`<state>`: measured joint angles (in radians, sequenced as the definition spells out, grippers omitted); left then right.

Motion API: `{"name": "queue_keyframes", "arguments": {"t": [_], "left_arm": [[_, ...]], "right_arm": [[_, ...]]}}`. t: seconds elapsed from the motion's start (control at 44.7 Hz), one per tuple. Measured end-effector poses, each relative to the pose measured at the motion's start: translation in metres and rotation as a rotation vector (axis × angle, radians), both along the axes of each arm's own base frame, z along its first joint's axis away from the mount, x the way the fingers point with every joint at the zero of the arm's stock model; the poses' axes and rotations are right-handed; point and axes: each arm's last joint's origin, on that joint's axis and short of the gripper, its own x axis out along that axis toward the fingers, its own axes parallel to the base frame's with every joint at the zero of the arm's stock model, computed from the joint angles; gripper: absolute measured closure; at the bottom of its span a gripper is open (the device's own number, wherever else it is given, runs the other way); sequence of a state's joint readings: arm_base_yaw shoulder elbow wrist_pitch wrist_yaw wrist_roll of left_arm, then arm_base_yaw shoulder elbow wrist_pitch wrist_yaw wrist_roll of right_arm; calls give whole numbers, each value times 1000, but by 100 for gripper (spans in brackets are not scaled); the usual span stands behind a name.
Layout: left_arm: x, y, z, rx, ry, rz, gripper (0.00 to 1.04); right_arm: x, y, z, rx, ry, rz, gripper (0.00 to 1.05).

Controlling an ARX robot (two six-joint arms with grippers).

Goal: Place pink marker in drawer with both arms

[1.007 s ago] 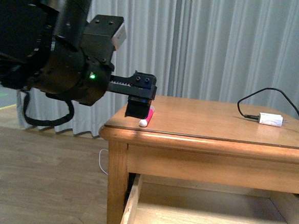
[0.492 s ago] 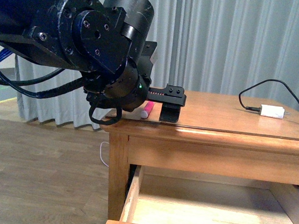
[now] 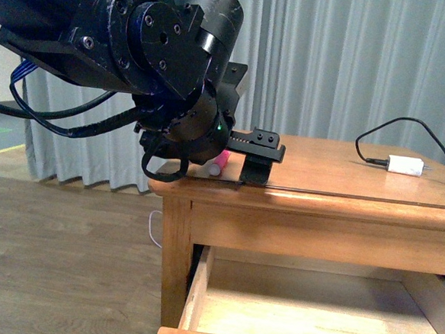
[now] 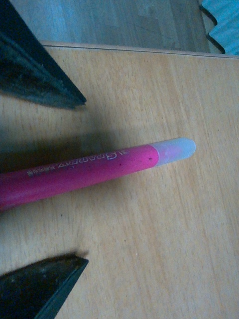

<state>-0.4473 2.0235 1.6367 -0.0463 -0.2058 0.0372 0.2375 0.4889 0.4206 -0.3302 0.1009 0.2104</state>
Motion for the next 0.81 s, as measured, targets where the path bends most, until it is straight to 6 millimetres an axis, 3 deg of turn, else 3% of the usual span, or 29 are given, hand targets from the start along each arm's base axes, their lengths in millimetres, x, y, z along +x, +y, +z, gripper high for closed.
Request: {"name": "queue_keyframes", "arguments": {"t": [0.112, 0.336, 0.403, 0.604, 0.806], "left_arm": [[0, -1, 0, 10, 0, -7, 38], [0, 1, -2, 14, 6, -24, 82], [-1, 4, -2, 22, -2, -27, 90], [-11, 9, -1, 5, -81, -110, 90], [-42, 14, 33, -85, -191, -305, 90]], "right_arm": [[0, 0, 0, 0, 0, 0, 8], [0, 0, 0, 0, 0, 0, 8], [0, 0, 0, 0, 0, 0, 8], [0, 0, 0, 0, 0, 0, 8], [0, 0, 0, 0, 0, 0, 8]]}}
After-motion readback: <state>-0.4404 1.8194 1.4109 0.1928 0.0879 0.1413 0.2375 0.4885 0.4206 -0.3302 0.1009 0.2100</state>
